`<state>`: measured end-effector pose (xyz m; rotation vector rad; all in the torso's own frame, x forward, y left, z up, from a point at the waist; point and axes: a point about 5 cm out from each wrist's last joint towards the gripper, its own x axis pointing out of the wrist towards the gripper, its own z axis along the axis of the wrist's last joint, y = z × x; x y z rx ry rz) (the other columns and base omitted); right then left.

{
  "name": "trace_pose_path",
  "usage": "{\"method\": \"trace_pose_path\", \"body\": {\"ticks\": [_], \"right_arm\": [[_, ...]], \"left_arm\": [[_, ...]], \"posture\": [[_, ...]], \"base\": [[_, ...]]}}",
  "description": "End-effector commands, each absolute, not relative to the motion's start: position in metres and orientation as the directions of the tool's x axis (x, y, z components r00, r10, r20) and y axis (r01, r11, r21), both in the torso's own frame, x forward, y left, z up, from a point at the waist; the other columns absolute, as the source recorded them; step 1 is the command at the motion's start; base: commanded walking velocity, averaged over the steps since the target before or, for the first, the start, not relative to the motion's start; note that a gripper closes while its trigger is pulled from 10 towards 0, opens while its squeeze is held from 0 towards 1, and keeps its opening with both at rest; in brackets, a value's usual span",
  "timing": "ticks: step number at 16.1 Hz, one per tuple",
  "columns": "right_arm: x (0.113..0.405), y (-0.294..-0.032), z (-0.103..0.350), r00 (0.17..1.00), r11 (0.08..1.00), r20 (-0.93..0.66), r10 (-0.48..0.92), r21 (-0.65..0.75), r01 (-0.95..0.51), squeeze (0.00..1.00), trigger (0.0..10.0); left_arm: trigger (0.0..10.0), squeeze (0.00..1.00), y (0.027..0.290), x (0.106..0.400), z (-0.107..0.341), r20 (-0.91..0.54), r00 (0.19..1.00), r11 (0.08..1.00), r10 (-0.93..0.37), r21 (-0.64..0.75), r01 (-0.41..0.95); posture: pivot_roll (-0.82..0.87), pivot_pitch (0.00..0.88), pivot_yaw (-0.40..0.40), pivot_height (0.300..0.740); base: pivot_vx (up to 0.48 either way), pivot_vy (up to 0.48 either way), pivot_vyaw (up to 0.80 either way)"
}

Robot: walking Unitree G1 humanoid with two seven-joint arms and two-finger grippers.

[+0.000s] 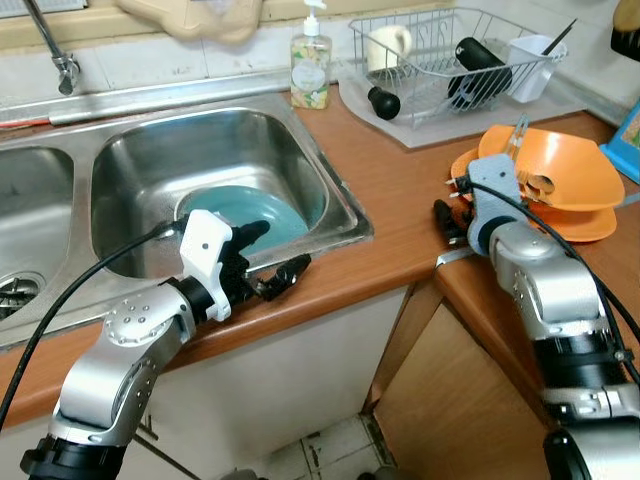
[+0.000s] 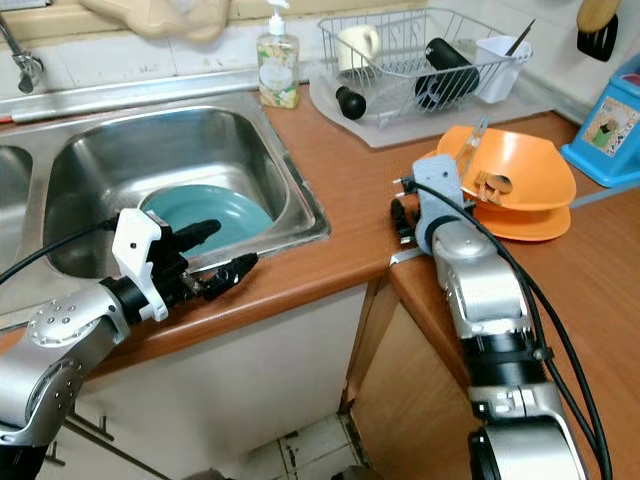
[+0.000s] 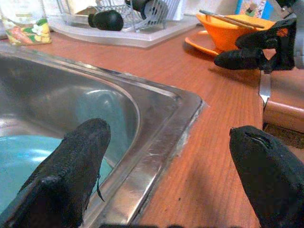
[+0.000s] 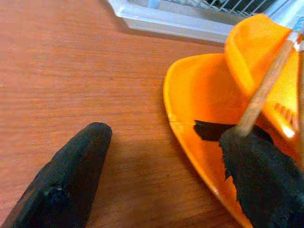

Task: Kitchen organization

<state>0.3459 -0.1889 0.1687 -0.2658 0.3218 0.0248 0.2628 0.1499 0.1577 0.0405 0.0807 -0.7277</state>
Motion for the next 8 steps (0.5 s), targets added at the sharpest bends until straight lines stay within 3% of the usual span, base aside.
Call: {"method": "trace_pose_path", "body": {"ticks": [1,8], "right_arm": [[0.349,-0.19,0.173,0.952,0.964,-0.305,-0.008,-0.254,-0.074,0.0,10.0],[0.362,-0.196,0.17,0.923,0.972,-0.383,0.034,-0.202,-0.12,0.0,10.0]], "left_arm": [[10.0,0.0,0.149,0.262,0.161,-0.09,0.737,0.738,-0.67,0.029,0.674],[10.0,0.0,0.149,0.262,0.161,-0.102,0.734,0.734,-0.671,0.046,0.678]], "posture": [[-0.08,0.0,0.006,0.74],[-0.07,0.0,0.003,0.74]], "base": [[0.0,0.0,0.0],[0.0,0.0,0.0]]}}
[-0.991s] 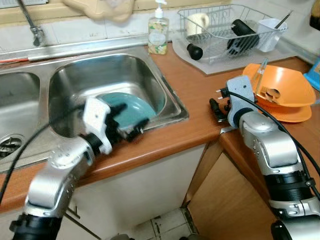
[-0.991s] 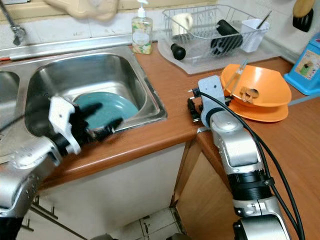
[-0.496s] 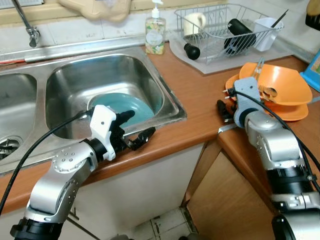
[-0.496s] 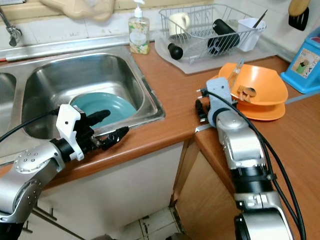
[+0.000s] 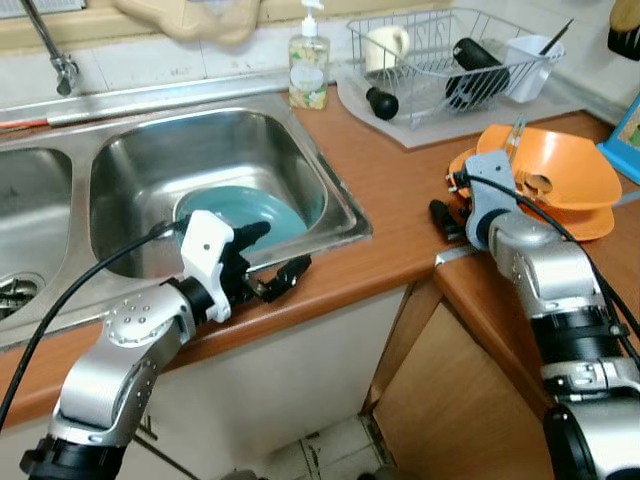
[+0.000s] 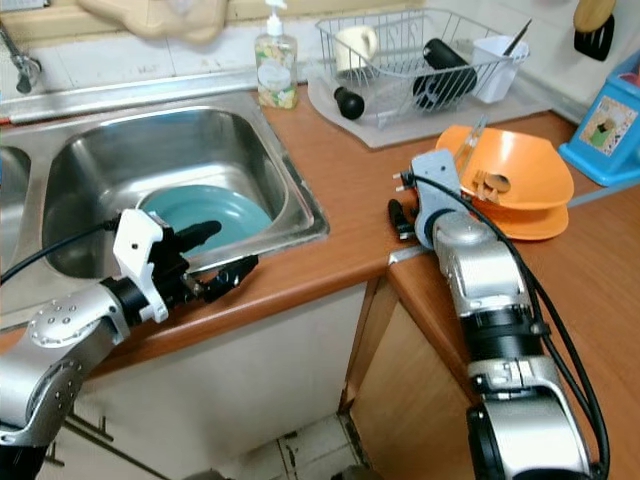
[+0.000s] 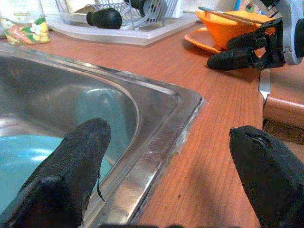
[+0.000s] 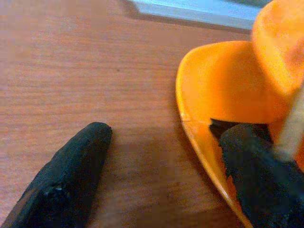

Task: Kitchen organization

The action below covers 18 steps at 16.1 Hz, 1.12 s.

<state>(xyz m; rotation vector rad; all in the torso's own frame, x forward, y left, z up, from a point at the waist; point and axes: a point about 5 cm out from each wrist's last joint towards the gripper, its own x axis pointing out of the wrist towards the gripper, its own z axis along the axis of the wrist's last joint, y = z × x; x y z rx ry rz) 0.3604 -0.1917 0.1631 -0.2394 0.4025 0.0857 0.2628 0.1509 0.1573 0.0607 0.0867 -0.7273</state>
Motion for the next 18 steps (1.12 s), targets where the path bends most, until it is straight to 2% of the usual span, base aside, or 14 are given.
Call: {"method": "trace_pose_path", "body": {"ticks": [1,8,13,18], "right_arm": [[0.363,-0.196,0.169,0.919,0.973,-0.392,0.043,-0.194,-0.128,0.0,10.0],[0.374,-0.196,0.161,0.881,0.983,-0.46,0.109,-0.082,-0.164,0.0,10.0],[0.378,-0.172,0.149,0.828,0.968,-0.508,0.237,0.046,-0.248,0.0,10.0],[0.378,-0.154,0.148,0.805,0.946,-0.51,0.305,0.062,-0.319,0.0,10.0]], "left_arm": [[10.0,0.0,0.149,0.262,0.161,-0.102,0.734,0.733,-0.672,0.048,0.678],[10.0,0.0,0.149,0.266,0.164,-0.098,0.74,0.738,-0.666,0.062,0.672],[10.0,0.0,0.149,0.268,0.165,-0.097,0.739,0.736,-0.666,0.071,0.673],[10.0,0.0,0.15,0.268,0.166,-0.1,0.742,0.738,-0.663,0.078,0.67]], "posture": [[-0.07,0.0,0.003,0.74],[-0.07,0.0,0.0,0.74],[-0.06,0.0,0.002,0.74],[-0.05,0.0,0.002,0.74]], "base": [[0.0,0.0,0.0],[0.0,0.0,0.0],[0.0,0.0,0.0],[0.0,0.0,0.0]]}}
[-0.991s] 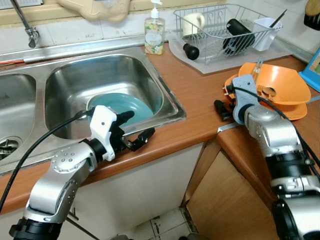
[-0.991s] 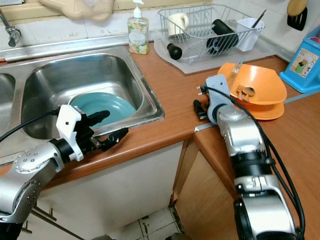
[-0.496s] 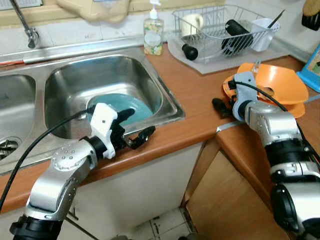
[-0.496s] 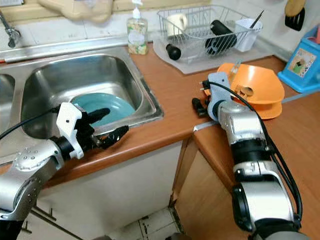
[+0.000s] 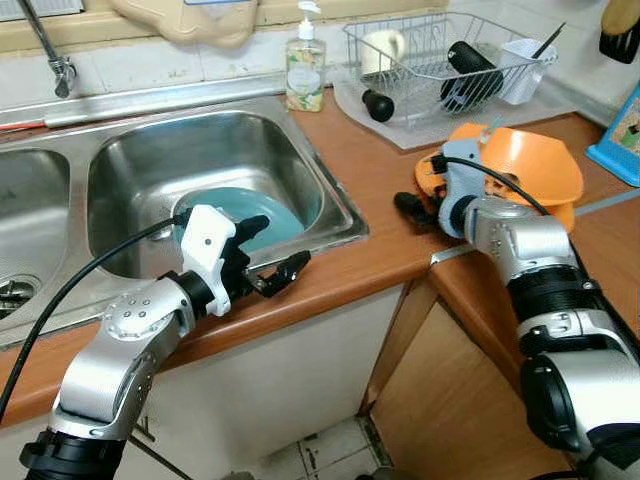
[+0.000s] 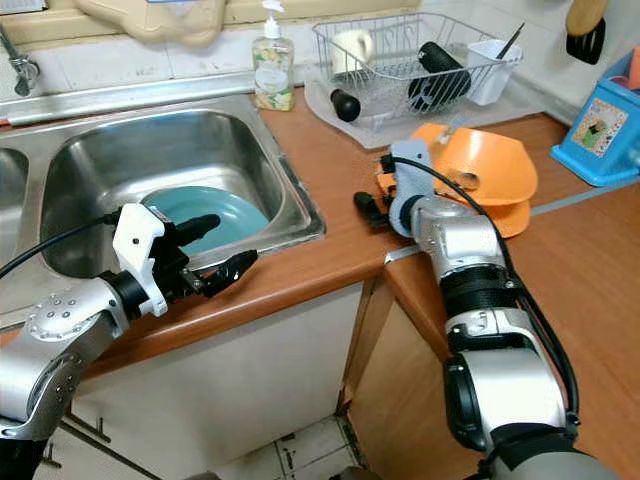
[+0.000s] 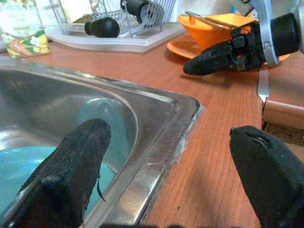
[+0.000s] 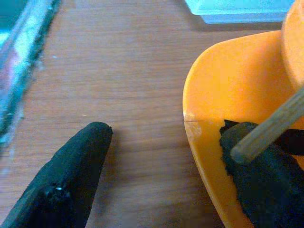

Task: Kitchen organization

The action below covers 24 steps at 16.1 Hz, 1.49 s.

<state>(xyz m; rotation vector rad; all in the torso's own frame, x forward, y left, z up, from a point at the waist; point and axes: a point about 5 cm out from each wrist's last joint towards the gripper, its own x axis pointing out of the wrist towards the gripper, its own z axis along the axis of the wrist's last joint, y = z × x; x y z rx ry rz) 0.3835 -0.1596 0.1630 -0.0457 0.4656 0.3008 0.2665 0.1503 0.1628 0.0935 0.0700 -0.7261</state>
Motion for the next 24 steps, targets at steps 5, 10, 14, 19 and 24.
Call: {"method": "trace_pose_path", "body": {"ticks": [5,10,14,19,24], "right_arm": [[0.372,-0.123,0.146,0.764,0.904,-0.505,0.401,0.083,-0.419,0.0,10.0],[0.365,-0.094,0.156,0.732,0.854,-0.47,0.494,0.1,-0.511,0.0,10.0],[0.355,-0.068,0.161,0.682,0.795,-0.448,0.579,0.123,-0.594,0.0,10.0],[0.348,-0.054,0.174,0.663,0.737,-0.365,0.654,0.108,-0.667,0.0,10.0],[0.338,-0.055,0.185,0.632,0.675,-0.301,0.714,0.056,-0.735,0.0,10.0]], "left_arm": [[10.0,0.0,0.151,0.269,0.167,-0.102,0.748,0.744,-0.656,0.083,0.663],[10.0,0.0,0.154,0.27,0.167,-0.103,0.757,0.751,-0.646,0.091,0.654],[10.0,0.0,0.156,0.271,0.168,-0.1,0.767,0.761,-0.634,0.096,0.642],[10.0,0.0,0.159,0.275,0.168,-0.091,0.789,0.782,-0.608,0.104,0.615],[10.0,0.0,0.157,0.277,0.168,-0.086,0.794,0.787,-0.602,0.105,0.608]], "posture": [[-0.05,0.0,0.005,0.74],[-0.05,0.0,0.005,0.74],[-0.05,0.0,0.005,0.74],[-0.05,0.0,0.003,0.74],[-0.05,0.0,0.004,0.74]], "base": [[0.0,0.0,0.0],[0.0,0.0,0.0],[0.0,0.0,0.0],[0.0,0.0,0.0],[0.0,0.0,0.0]]}}
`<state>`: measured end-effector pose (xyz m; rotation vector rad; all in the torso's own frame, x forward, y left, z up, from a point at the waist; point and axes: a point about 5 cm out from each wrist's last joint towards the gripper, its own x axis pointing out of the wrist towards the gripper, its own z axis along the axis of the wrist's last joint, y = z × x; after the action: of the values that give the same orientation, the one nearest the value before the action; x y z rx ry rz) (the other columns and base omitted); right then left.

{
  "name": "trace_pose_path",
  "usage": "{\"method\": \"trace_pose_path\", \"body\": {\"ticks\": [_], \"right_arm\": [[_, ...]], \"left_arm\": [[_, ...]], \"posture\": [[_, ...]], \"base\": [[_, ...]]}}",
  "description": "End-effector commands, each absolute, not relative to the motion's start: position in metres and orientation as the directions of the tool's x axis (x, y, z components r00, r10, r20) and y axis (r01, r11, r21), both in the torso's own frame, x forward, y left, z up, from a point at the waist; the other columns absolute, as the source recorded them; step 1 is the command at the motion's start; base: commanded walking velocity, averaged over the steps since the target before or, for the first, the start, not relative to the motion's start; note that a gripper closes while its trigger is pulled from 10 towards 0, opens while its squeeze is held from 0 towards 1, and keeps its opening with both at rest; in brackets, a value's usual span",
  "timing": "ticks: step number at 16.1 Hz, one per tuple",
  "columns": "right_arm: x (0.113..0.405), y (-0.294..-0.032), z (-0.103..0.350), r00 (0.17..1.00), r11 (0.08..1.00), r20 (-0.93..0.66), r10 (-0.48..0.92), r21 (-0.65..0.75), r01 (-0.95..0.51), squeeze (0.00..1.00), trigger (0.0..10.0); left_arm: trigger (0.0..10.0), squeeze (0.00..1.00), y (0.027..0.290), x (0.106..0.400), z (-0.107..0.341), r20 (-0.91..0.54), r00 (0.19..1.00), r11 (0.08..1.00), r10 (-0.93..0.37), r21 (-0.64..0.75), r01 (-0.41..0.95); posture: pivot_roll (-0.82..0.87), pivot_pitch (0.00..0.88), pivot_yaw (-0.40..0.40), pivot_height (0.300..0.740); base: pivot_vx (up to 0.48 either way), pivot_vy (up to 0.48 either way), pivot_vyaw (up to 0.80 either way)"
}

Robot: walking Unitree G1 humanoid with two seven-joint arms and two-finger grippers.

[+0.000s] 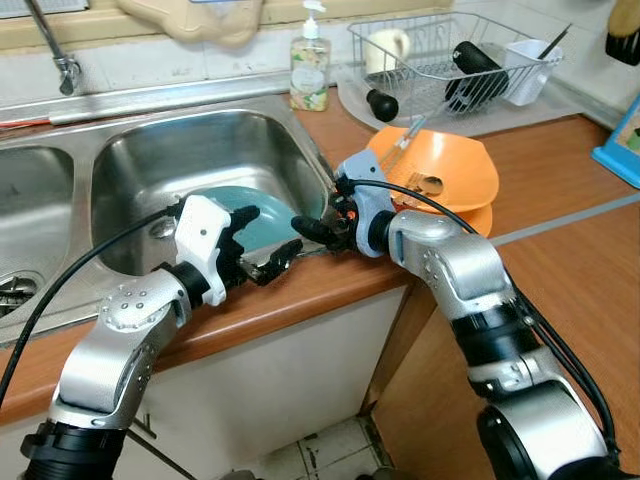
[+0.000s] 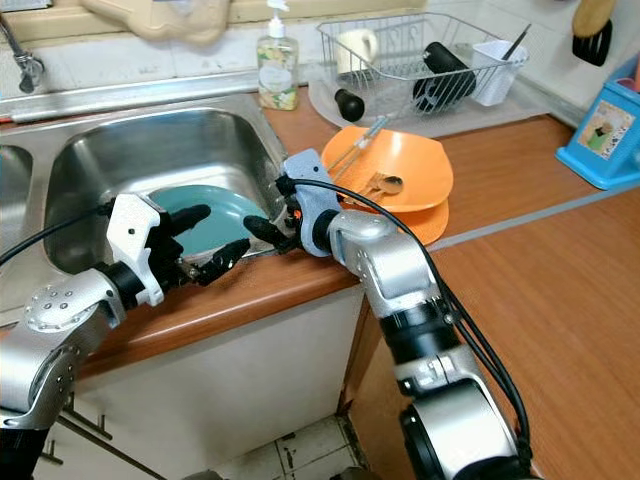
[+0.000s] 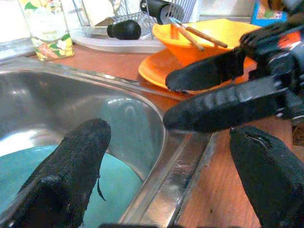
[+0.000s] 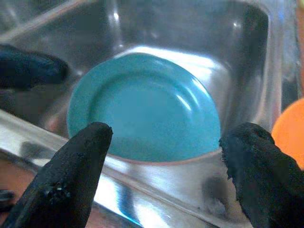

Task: Kitchen organization

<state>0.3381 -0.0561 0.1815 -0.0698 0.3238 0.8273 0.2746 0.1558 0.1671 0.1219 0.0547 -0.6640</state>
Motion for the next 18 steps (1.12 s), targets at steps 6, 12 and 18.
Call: {"method": "trace_pose_path", "body": {"ticks": [6,12,18], "right_arm": [[0.315,-0.055,0.21,0.522,0.541,-0.195,0.83,0.058,-0.839,0.0,10.0],[0.32,-0.073,0.255,0.604,0.595,0.064,0.794,0.122,-0.795,0.0,10.0],[0.347,-0.166,0.265,0.932,0.928,0.08,0.353,0.093,-0.36,0.0,10.0]], "left_arm": [[10.0,0.0,0.156,0.277,0.166,-0.092,0.789,0.782,-0.608,0.102,0.615],[10.0,0.0,0.151,0.277,0.167,-0.081,0.779,0.773,-0.622,0.091,0.627],[10.0,0.0,0.135,0.273,0.165,-0.065,0.749,0.746,-0.659,0.068,0.662]], "posture": [[-0.06,0.0,0.007,0.74],[-0.06,0.0,0.01,0.74],[-0.07,0.0,0.014,0.74]], "base": [[0.0,0.0,0.0],[0.0,0.0,0.0],[0.0,0.0,0.0]]}}
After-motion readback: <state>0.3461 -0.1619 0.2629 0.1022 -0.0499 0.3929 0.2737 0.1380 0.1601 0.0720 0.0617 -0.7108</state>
